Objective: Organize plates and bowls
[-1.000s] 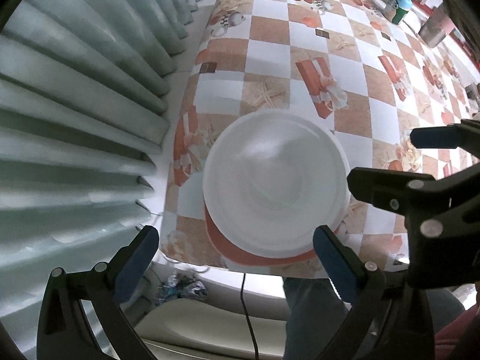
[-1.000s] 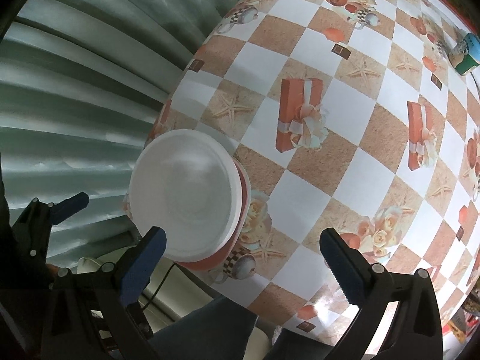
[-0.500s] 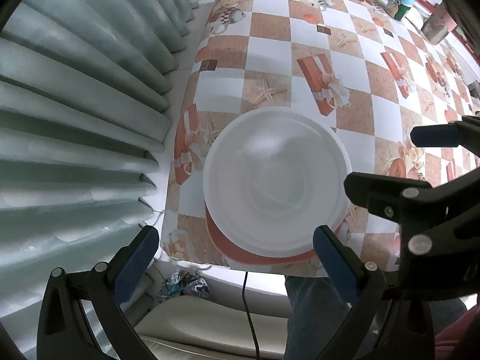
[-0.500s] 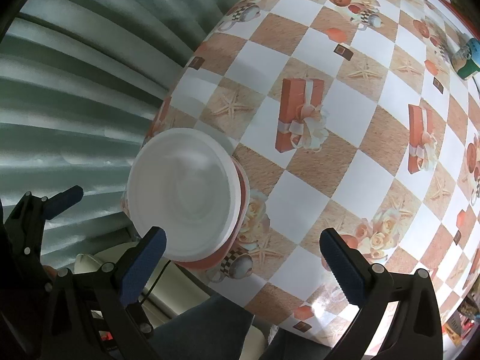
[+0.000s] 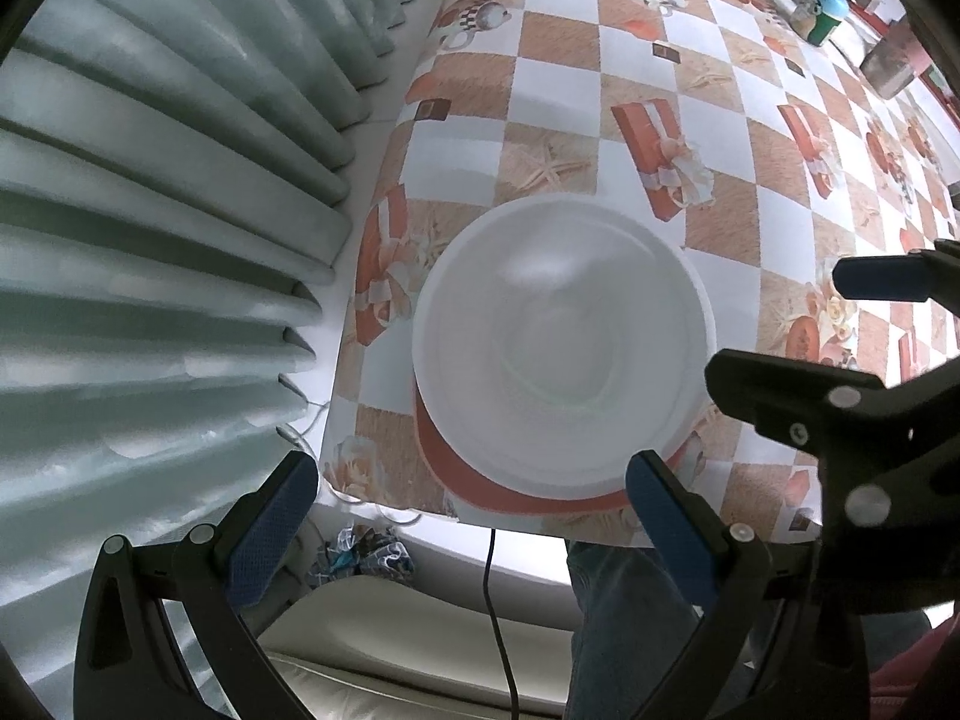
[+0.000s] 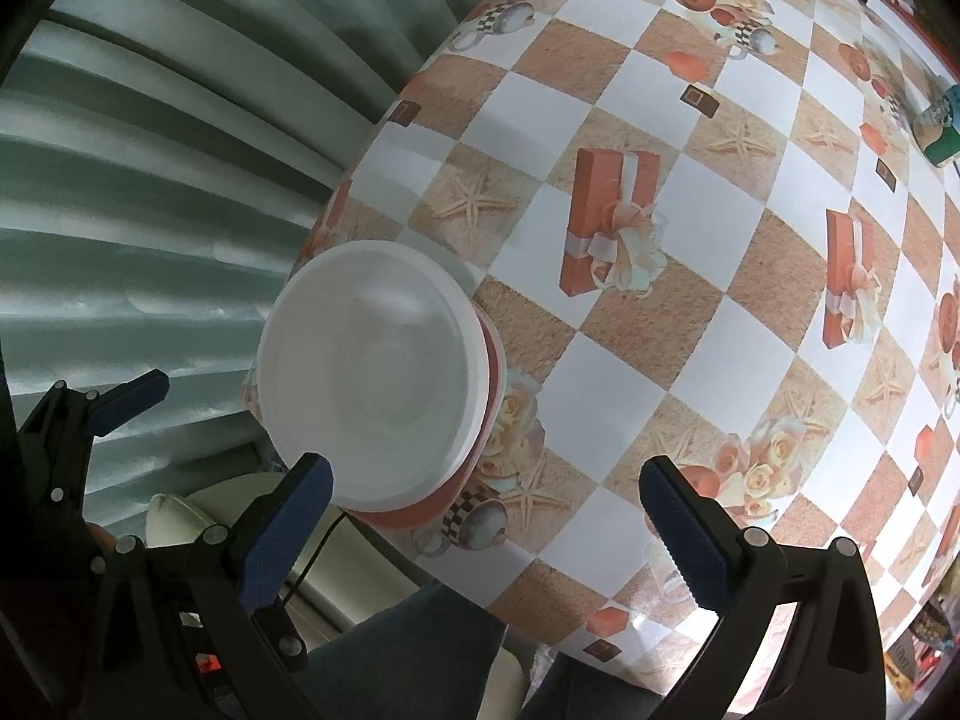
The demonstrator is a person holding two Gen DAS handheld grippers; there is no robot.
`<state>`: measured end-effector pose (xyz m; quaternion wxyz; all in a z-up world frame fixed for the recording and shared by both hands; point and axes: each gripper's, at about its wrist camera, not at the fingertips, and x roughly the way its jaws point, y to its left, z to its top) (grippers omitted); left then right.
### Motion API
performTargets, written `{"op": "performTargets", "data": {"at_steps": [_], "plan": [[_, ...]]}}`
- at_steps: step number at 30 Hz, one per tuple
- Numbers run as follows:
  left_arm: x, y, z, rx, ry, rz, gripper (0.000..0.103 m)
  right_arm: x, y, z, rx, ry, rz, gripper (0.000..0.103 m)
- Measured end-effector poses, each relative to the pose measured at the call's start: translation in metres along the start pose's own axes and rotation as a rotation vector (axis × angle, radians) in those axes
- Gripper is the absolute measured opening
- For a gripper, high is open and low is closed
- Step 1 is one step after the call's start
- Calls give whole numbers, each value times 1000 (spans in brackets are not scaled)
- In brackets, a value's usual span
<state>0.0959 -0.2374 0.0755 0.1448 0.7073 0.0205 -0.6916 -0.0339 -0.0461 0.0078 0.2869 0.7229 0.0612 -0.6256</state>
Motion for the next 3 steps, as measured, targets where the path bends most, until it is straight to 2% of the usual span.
{"op": "performTargets", "data": {"at_steps": [3], "plan": [[-5, 1, 1, -21, -29, -14, 103, 0, 0, -1, -3, 0, 1, 103]]}}
